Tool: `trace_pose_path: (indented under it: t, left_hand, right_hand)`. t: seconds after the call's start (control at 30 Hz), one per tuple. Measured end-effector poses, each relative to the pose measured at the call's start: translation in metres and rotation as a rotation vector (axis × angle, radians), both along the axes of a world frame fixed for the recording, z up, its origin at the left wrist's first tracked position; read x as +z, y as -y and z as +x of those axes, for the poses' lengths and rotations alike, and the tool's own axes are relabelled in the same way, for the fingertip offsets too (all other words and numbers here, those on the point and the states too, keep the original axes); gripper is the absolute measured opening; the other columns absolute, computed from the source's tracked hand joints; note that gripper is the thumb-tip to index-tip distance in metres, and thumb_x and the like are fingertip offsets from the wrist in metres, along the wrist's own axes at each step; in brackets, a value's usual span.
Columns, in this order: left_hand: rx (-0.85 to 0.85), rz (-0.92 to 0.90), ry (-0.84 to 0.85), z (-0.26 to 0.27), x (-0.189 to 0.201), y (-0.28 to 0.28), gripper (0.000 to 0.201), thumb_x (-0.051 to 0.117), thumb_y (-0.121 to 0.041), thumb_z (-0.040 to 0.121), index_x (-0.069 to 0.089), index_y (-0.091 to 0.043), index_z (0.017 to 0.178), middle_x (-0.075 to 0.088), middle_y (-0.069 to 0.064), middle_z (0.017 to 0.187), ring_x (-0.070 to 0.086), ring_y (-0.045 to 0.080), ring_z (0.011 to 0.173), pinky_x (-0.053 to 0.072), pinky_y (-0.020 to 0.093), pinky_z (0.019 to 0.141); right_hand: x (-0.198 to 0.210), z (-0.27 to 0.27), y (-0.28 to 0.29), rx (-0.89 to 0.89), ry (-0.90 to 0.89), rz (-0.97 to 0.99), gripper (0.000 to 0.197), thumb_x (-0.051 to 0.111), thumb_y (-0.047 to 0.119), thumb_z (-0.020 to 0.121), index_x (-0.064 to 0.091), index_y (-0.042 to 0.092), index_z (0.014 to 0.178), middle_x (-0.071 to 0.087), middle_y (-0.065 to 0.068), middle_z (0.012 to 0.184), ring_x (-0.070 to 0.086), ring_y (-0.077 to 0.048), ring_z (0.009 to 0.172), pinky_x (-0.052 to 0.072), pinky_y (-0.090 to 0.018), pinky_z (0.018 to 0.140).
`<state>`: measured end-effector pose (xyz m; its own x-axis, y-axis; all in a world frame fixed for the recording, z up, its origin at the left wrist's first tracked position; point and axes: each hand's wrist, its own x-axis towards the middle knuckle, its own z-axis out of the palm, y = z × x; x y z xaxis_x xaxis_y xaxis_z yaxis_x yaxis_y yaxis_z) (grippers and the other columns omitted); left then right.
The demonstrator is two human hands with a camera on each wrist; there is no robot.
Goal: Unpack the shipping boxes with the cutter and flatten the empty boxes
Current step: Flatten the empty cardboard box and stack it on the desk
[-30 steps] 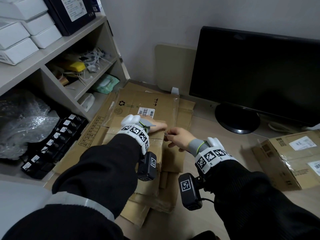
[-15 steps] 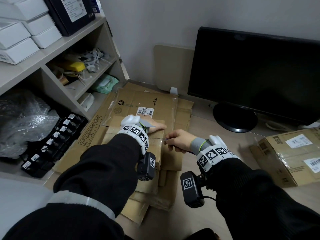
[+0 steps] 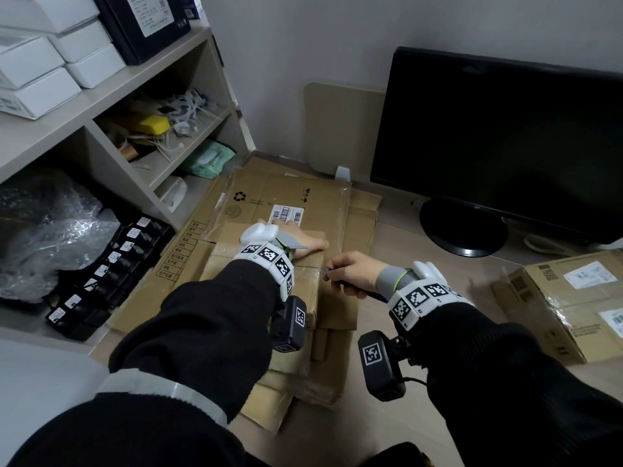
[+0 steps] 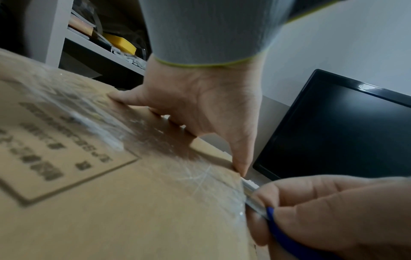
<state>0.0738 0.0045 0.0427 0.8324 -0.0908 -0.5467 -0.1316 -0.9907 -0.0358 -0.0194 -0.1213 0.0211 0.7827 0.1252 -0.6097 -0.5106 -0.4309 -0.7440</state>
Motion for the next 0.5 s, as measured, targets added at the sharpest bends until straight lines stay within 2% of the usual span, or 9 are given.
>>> trace_pose_path:
  t: [0.1, 0.27, 0.4, 0.5]
  left_hand:
    - [-0.015, 0.001, -0.003, 0.001, 0.001, 0.001, 0.095, 0.045, -0.081, 0.073, 0.039, -0.015, 0.142, 0.040, 0.010, 0.146, 0.036, 0.034, 0.131, 0.030, 0.041, 0.103]
    - [-0.014, 0.021, 0.024, -0.001, 0.002, 0.003, 0.096, 0.043, -0.080, 0.075, 0.035, -0.015, 0.144, 0.036, 0.012, 0.149, 0.029, 0.036, 0.135, 0.022, 0.044, 0.109]
    - [-0.011, -0.010, 0.009, 0.001, 0.002, 0.001, 0.096, 0.046, -0.081, 0.074, 0.038, -0.014, 0.143, 0.040, 0.011, 0.147, 0.038, 0.034, 0.132, 0.031, 0.041, 0.103]
    - [-0.010, -0.021, 0.005, 0.000, 0.003, 0.002, 0.092, 0.047, -0.078, 0.077, 0.040, -0.013, 0.142, 0.042, 0.010, 0.145, 0.041, 0.033, 0.129, 0.034, 0.038, 0.099]
  right_hand:
    - [0.004, 0.003, 0.001, 0.026, -0.014, -0.018, 0.020, 0.047, 0.007, 0.092, 0.055, 0.018, 0.076, 0.054, -0.002, 0.061, 0.033, -0.014, 0.042, 0.023, -0.016, 0.036]
    - [0.004, 0.007, -0.001, -0.009, -0.019, -0.013, 0.018, 0.047, 0.009, 0.091, 0.053, 0.017, 0.076, 0.055, -0.004, 0.063, 0.032, -0.014, 0.042, 0.020, -0.015, 0.037]
    - [-0.002, -0.001, -0.003, -0.070, -0.033, 0.070, 0.019, 0.048, 0.009, 0.092, 0.051, 0.016, 0.075, 0.053, -0.005, 0.063, 0.032, -0.013, 0.041, 0.019, -0.013, 0.037]
    - [-0.001, -0.005, -0.003, -0.027, -0.074, 0.071, 0.018, 0.047, 0.008, 0.093, 0.050, 0.016, 0.077, 0.057, -0.005, 0.063, 0.030, -0.013, 0.042, 0.018, -0.012, 0.038]
